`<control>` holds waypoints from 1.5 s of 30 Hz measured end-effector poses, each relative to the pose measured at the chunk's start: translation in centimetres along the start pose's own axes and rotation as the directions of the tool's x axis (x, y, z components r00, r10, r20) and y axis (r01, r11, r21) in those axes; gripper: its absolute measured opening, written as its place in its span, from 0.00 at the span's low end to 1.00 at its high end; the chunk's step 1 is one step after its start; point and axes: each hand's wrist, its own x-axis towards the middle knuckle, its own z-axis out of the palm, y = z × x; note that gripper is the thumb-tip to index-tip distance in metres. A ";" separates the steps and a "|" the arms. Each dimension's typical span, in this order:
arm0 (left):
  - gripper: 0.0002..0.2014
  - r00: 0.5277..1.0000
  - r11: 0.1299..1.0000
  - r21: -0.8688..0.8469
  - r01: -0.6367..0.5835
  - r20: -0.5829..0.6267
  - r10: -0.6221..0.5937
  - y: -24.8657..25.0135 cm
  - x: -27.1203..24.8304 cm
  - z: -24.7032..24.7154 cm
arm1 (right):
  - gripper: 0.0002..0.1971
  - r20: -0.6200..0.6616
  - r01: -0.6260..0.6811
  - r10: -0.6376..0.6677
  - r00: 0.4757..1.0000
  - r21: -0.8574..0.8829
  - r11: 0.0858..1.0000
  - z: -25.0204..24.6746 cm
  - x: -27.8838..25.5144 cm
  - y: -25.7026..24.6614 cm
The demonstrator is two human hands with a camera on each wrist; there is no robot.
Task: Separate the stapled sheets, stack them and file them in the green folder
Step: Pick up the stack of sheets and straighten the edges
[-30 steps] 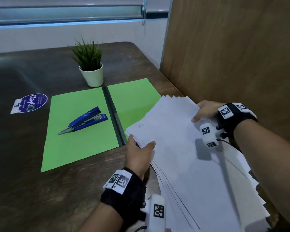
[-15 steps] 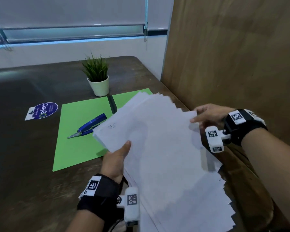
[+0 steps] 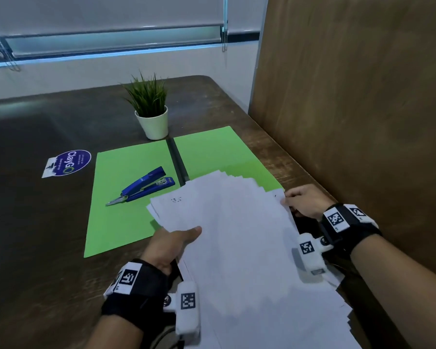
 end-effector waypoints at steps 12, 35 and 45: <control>0.14 0.997 0.999 -0.003 -0.037 -0.066 0.036 -0.7 0.4 2.8 | 0.09 -0.163 0.089 -0.121 0.979 -0.190 0.978 1.5 0.9 0.0; 0.13 1.000 1.000 0.023 0.003 0.008 -0.003 -0.2 -0.7 3.8 | 0.04 -0.005 0.184 -0.187 0.982 0.219 0.958 2.9 -1.6 1.1; 0.17 0.988 0.980 -0.181 0.082 0.144 -0.056 2.1 -0.9 2.9 | 0.28 0.148 -0.025 -0.050 0.988 0.464 0.886 0.5 -3.7 0.0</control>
